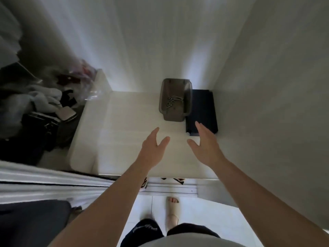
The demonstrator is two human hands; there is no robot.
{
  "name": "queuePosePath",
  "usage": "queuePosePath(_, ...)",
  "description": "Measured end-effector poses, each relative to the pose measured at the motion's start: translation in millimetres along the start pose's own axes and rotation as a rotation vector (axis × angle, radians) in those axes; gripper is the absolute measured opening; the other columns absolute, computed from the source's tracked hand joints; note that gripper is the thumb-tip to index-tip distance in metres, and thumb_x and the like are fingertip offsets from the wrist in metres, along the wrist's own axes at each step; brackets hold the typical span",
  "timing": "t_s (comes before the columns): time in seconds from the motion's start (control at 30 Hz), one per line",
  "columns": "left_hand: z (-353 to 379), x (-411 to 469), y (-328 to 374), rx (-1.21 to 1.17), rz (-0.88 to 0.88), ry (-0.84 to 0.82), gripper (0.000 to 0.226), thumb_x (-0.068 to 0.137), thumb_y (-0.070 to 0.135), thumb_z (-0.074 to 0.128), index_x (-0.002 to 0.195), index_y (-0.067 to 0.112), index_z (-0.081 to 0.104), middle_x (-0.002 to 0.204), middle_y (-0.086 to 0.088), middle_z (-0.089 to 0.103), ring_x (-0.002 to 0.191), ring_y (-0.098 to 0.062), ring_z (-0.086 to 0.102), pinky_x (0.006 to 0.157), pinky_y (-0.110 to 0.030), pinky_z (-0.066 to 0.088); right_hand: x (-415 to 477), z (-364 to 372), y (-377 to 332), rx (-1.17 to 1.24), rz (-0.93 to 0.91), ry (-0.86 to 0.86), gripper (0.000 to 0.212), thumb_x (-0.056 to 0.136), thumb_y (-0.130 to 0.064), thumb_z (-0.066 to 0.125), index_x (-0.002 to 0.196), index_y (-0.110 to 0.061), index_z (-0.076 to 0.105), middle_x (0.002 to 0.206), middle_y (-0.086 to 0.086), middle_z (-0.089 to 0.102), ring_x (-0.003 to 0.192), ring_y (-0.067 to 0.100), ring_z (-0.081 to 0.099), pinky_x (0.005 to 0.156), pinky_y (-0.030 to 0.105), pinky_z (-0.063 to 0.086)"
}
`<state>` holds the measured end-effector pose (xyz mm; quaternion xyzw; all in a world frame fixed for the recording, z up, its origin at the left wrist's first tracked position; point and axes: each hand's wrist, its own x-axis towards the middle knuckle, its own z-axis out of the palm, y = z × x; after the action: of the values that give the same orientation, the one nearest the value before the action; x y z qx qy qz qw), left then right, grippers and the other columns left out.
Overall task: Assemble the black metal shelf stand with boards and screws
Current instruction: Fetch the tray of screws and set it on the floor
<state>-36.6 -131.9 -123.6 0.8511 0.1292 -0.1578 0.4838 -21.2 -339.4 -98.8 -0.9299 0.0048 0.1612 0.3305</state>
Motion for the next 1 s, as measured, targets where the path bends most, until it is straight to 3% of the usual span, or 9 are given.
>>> queuePosePath(0.17, 1, 85, 1, -0.15, -0.178, -0.029, 0.076, 0.094, 0.05, 0.062, 0.156, 0.024, 0.027, 0.158, -0.011, 0.035, 0.141, -0.027, 0.041, 0.114, -0.045, 0.037, 74, 6, -3, 0.255, 0.233, -0.047, 0.077, 0.098, -0.034, 0.063, 0.161, -0.023, 0.02, 0.165, 0.002, 0.026, 0.146, 0.025, 0.035, 0.11, 0.028, 0.028)
queuePosePath(0.3, 2, 151, 1, -0.274, -0.285, -0.041, 0.081, 0.091, 0.048, 0.066, 0.155, 0.019, 0.026, 0.154, -0.018, 0.039, 0.135, -0.031, 0.047, 0.104, -0.036, 0.041, 130, 14, 1, 0.371, 0.408, -0.082, 0.081, 0.098, -0.035, 0.063, 0.162, -0.024, 0.014, 0.163, 0.004, 0.03, 0.141, 0.03, 0.042, 0.116, 0.045, 0.038)
queuePosePath(0.4, 6, 193, 0, -0.312, -0.32, -0.025, 0.082, 0.092, 0.046, 0.066, 0.156, 0.016, 0.025, 0.151, -0.018, 0.042, 0.134, -0.032, 0.048, 0.106, -0.036, 0.042, 165, 21, 5, 0.509, 0.52, -0.069, 0.079, 0.099, -0.032, 0.062, 0.161, -0.025, 0.014, 0.137, 0.0, 0.046, 0.104, 0.023, 0.058, 0.101, 0.051, 0.051)
queuePosePath(0.43, 8, 204, 0, -0.333, -0.333, -0.016, 0.081, 0.092, 0.045, 0.066, 0.155, 0.015, 0.026, 0.149, -0.018, 0.044, 0.133, -0.034, 0.049, 0.11, -0.041, 0.042, 174, 22, 6, 0.553, 0.56, -0.057, 0.078, 0.098, -0.032, 0.062, 0.161, -0.026, 0.016, 0.127, 0.0, 0.047, 0.09, 0.017, 0.056, 0.094, 0.046, 0.054)
queuePosePath(0.5, 11, 220, -1, -0.38, -0.354, 0.002, 0.077, 0.093, 0.041, 0.066, 0.155, 0.016, 0.028, 0.146, -0.019, 0.048, 0.132, -0.036, 0.051, 0.11, -0.048, 0.043, 186, 25, 6, 0.664, 0.62, -0.048, 0.076, 0.098, -0.03, 0.063, 0.16, -0.027, 0.019, 0.118, 0.001, 0.049, 0.08, 0.011, 0.053, 0.084, 0.038, 0.053)
queuePosePath(0.6, 17, 234, -1, -0.464, -0.37, 0.034, 0.061, 0.096, 0.029, 0.064, 0.15, 0.014, 0.039, 0.137, -0.019, 0.057, 0.116, -0.035, 0.061, 0.098, -0.048, 0.053, 195, 27, 8, 0.788, 0.643, -0.037, 0.073, 0.099, -0.026, 0.063, 0.159, -0.025, 0.022, 0.123, 0.004, 0.054, 0.094, 0.02, 0.06, 0.098, 0.047, 0.051)
queuePosePath(0.67, 19, 235, 1, -0.485, -0.373, 0.039, 0.045, 0.097, 0.019, 0.063, 0.14, 0.01, 0.051, 0.125, -0.023, 0.063, 0.098, -0.033, 0.065, 0.087, -0.047, 0.058, 196, 26, 8, 0.844, 0.649, -0.02, 0.07, 0.099, -0.024, 0.063, 0.158, -0.022, 0.025, 0.137, 0.009, 0.053, 0.116, 0.027, 0.058, 0.095, 0.044, 0.052)
queuePosePath(0.73, 19, 234, 1, -0.484, -0.372, 0.066, 0.033, 0.096, 0.012, 0.062, 0.128, 0.008, 0.059, 0.116, -0.024, 0.066, 0.088, -0.033, 0.065, 0.083, -0.047, 0.06, 192, 26, 7, 0.872, 0.648, -0.012, 0.067, 0.099, -0.022, 0.063, 0.157, -0.021, 0.028, 0.142, 0.01, 0.05, 0.125, 0.028, 0.054, 0.09, 0.041, 0.053)
queuePosePath(1.0, -9, 192, -8, -0.459, -0.37, 0.072, 0.028, 0.091, 0.002, 0.058, 0.118, 0.007, 0.063, 0.091, -0.02, 0.067, 0.054, -0.021, 0.063, 0.047, -0.027, 0.052, 138, 20, -8, 0.83, 0.608, -0.021, 0.058, 0.1, -0.023, 0.061, 0.153, -0.018, 0.038, 0.119, 0.005, 0.059, 0.118, 0.027, 0.058, 0.103, 0.049, 0.05)
